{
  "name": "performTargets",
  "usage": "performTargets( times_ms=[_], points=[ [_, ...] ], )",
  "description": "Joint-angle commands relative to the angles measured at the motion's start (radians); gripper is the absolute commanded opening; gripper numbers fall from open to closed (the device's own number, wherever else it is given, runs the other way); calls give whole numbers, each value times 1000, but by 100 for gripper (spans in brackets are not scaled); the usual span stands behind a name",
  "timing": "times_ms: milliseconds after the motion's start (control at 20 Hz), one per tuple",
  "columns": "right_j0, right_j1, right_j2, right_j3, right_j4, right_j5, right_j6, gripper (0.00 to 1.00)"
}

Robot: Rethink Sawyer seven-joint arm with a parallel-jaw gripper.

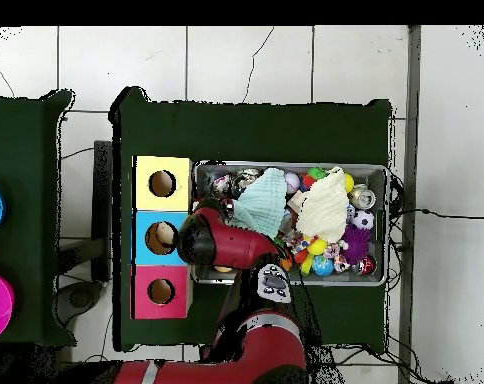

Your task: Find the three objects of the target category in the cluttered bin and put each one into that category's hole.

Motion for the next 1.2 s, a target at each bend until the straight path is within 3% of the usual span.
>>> performTargets(
  times_ms=[50,300,600,850,1200],
  points=[
    [-10,1,81,25,63,-7,262,100],
    [-36,-24,119,25,73,14,263,100],
    [-72,-43,175,19,63,-30,274,100],
    [-52,-63,145,-8,97,11,258,100],
    [-28,19,102,-58,101,-62,228,100]
  ],
)
